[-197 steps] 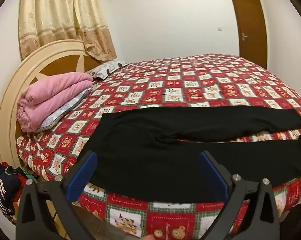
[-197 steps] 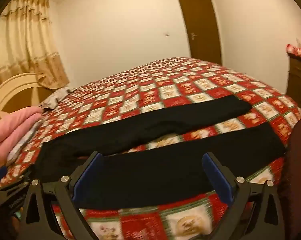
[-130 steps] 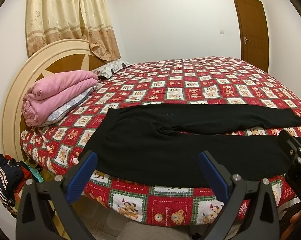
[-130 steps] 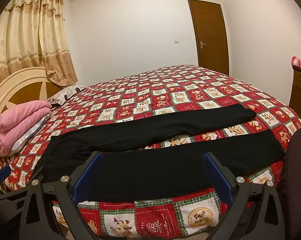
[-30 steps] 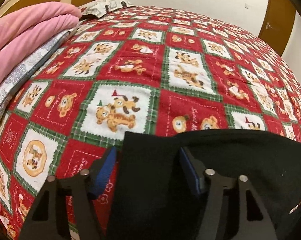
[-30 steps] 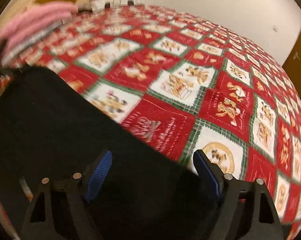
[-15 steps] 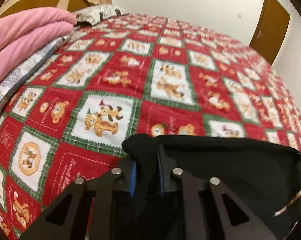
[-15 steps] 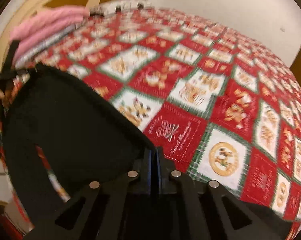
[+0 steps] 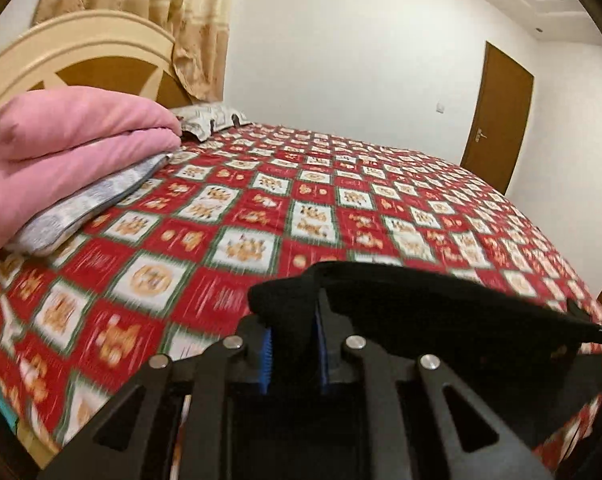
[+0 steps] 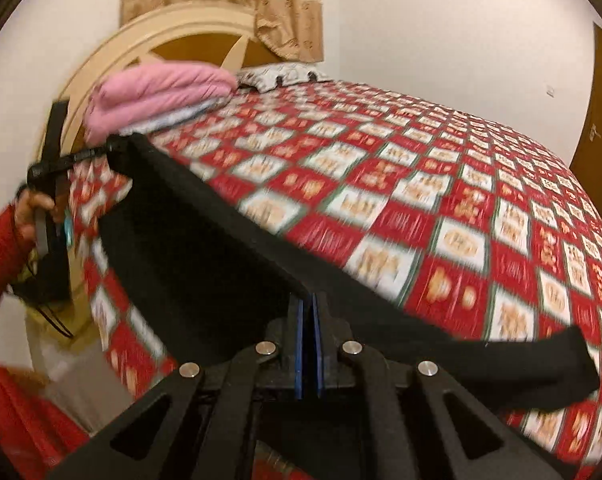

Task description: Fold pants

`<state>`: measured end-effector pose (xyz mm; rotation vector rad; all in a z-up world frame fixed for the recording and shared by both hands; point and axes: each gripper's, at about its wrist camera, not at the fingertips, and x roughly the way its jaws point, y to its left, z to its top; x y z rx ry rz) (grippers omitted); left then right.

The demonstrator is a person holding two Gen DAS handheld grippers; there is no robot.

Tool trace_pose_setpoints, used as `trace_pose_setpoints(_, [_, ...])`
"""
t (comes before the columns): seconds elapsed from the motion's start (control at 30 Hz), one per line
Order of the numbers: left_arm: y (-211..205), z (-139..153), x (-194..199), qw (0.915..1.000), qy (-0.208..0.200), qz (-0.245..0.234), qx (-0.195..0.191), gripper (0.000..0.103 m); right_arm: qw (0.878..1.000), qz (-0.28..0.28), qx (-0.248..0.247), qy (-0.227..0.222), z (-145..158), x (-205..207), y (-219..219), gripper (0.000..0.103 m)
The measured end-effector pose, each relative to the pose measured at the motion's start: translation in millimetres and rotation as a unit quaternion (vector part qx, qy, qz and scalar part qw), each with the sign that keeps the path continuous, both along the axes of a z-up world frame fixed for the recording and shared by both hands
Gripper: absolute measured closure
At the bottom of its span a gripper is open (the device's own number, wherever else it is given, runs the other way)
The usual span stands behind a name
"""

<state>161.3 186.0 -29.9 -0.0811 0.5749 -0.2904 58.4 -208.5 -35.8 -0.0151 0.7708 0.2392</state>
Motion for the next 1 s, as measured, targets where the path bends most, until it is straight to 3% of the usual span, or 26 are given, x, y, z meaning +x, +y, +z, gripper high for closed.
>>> trace_pose_setpoints(0.07, [5,-18,-15,0.9999,0.003,0.0,0.013,0.074,1.0,0.005,-0.004,0.014,-23,-16,11,0.099])
trace_pose_setpoints(0.17, [6,-50,-29,0.9977,0.02,0.016,0.063,0.054,0.999,0.003,-0.001,0.053,-64,-29,24,0.099])
trace_pose_setpoints(0.2, [7,-63,-33,0.9955,0.029,0.028,0.085,0.051,0.998,0.003,-0.001,0.067,-78,-34,29,0.099])
trace_pose_setpoints(0.27, [12,-73,-41,0.9946,0.04,0.034,0.09,0.038,0.997,-0.001,-0.007,0.07,-91,-43,35,0.098])
trace_pose_setpoints(0.37, [30,-81,-51,0.9931,0.053,0.061,0.085,0.027,0.998,-0.007,-0.002,0.063,-88,-49,36,0.095])
trace_pose_setpoints(0.57, [58,-69,-72,0.9924,0.067,0.092,0.047,0.027,0.997,-0.011,0.016,0.075,-70,-51,30,0.093])
trace_pose_setpoints(0.7, [53,-47,-90,0.9951,0.066,0.065,-0.037,0.026,0.996,-0.02,0.079,0.037,-46,-55,33,0.091])
trace_pose_setpoints(0.77, [41,-46,-90,0.9938,0.08,0.043,-0.065,0.026,0.995,-0.026,0.089,0.024,-41,-49,39,0.084])
trace_pose_setpoints(0.9, [7,-63,-78,0.9851,0.134,-0.006,-0.107,0.027,0.993,-0.021,0.116,0.003,-33,-40,54,0.042])
trace_pose_setpoints(1.0, [5,-72,-65,0.9769,0.161,0.009,-0.141,0.027,0.995,-0.003,0.104,-0.002,-28,-42,66,0.038])
